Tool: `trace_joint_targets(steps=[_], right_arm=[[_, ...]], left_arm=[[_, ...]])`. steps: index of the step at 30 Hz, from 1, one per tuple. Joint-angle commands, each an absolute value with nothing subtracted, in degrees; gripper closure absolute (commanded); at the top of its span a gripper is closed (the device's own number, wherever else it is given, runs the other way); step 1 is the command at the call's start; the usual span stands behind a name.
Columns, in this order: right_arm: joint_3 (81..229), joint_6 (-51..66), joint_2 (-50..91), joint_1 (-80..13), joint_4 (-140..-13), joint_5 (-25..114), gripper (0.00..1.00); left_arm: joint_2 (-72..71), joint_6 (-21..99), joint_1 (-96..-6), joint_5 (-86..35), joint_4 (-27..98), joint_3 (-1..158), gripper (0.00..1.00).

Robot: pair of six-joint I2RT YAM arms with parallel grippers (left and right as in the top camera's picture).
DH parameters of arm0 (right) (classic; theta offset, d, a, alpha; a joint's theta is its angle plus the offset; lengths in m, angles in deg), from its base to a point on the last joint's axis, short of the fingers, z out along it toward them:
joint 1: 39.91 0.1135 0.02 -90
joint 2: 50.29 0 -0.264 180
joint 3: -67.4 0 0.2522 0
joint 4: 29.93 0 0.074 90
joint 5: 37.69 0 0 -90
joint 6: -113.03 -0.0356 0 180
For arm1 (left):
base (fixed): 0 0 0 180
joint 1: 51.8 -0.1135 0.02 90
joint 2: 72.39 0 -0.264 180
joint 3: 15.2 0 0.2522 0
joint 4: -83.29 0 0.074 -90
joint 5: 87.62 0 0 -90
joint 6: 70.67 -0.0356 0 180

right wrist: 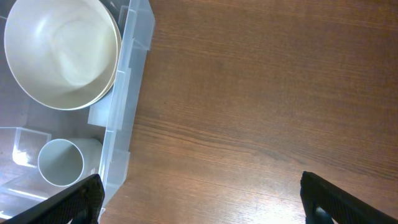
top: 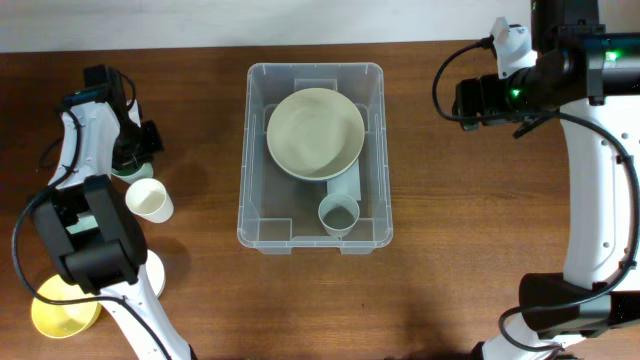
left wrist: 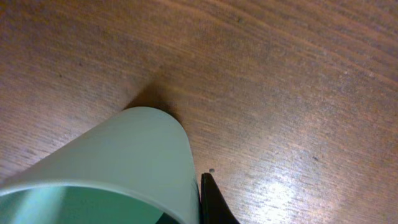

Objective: Pack container
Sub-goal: 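Return the left gripper to the mint-green cup and grasp it, then carry the mint-green cup into the bin beside the grey cup, release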

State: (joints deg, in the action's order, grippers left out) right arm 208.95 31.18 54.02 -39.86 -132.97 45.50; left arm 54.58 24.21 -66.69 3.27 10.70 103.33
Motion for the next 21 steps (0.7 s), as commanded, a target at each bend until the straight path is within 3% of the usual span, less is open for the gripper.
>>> trace_joint_targets(steps=[1,5,10,21], right_arm=[[208.7,31.6,54.7,-39.4,-132.9,45.0,0.04],[208.7,31.6,54.7,-39.4,-132.9,45.0,0.04],[208.7,31.6,54.6,-39.6,-132.9,45.5,0.04],[208.7,27.1,54.5,-46.2,-133.1,45.4,0.04]], left_arm=[[54.6,24.0,-66.6,2.9,11.6,103.4,0.99],[54.3,23.6,-66.3,3.6,10.6,105.7,1.0],[50.5,23.6,-62.8,3.4,0.5,117.2,1.0],[37.8,21.2,-44.6,-1.3,-17.6,132.1,1.0]])
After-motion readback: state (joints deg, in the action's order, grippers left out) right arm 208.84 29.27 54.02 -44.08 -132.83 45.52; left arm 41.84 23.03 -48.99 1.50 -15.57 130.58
